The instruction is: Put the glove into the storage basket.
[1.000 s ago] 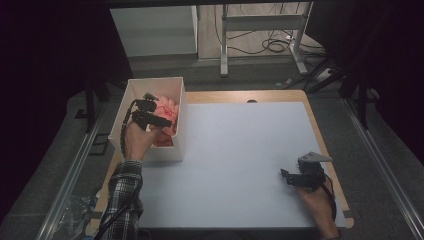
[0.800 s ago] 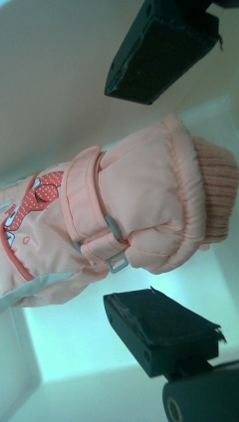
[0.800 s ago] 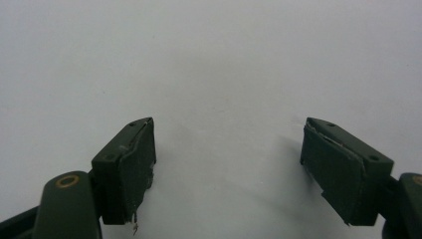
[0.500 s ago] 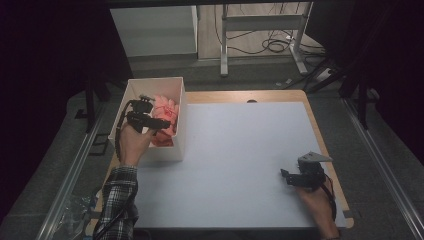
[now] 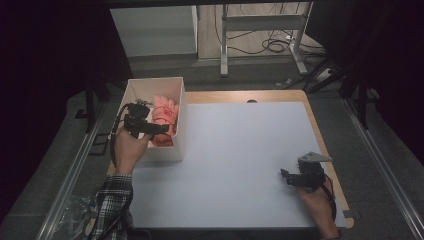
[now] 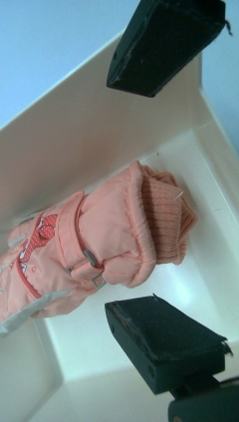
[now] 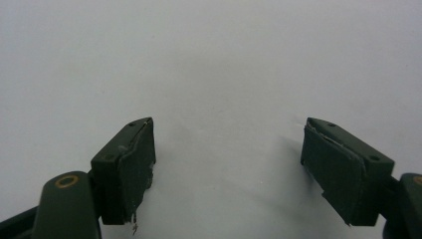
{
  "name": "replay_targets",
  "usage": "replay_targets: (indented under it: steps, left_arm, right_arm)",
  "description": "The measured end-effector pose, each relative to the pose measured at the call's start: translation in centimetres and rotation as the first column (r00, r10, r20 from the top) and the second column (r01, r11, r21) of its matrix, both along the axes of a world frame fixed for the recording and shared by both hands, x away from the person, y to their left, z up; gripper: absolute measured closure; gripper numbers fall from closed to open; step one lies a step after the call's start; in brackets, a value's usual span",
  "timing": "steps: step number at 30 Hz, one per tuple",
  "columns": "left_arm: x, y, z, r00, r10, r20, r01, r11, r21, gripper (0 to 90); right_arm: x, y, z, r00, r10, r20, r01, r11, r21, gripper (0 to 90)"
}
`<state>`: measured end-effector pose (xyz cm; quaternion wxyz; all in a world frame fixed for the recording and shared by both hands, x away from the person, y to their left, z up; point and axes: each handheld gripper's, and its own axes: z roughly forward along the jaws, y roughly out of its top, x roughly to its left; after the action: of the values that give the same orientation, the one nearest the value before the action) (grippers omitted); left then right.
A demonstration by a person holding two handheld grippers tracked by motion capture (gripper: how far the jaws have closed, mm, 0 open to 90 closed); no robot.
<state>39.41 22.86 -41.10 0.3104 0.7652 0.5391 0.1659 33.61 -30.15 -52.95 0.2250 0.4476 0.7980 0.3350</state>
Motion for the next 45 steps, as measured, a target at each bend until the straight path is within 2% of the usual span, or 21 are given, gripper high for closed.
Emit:
replay_targets:
  steps: [8,14,20,34,45]
  left_arm:
    - [-1.1,0.1,-0.1,0.999,-0.043,0.016,0.043,0.998,-0.045,1.4]
    - [-2.1,0.2,-0.2,0.9983,-0.042,0.041,0.044,0.9975,-0.055,0.2]
    - [-3.1,-0.1,-0.2,0.9955,-0.065,0.068,0.068,0.9972,-0.033,0.0]
    - [-6.0,-1.5,-1.7,0.9873,-0.136,0.082,0.137,0.9905,-0.011,0.4]
    - [-7.8,-3.1,-2.9,0.98,-0.181,0.083,0.183,0.9831,-0.014,0.6]
  right_arm:
    - [0.0,0.0,0.0,1.0,0.0,0.001,0.0,1.0,0.0,21.7]
    - [0.0,0.0,0.0,1.0,0.0,0.001,0.0,1.0,-0.001,21.6]
    - [0.0,0.0,0.0,1.0,0.0,0.001,0.0,1.0,-0.001,21.6]
    - [0.0,0.0,0.0,1.0,-0.002,-0.002,0.002,1.0,-0.001,21.6]
    - [0.0,0.0,0.0,1.0,-0.001,0.0,0.001,1.0,-0.003,21.4]
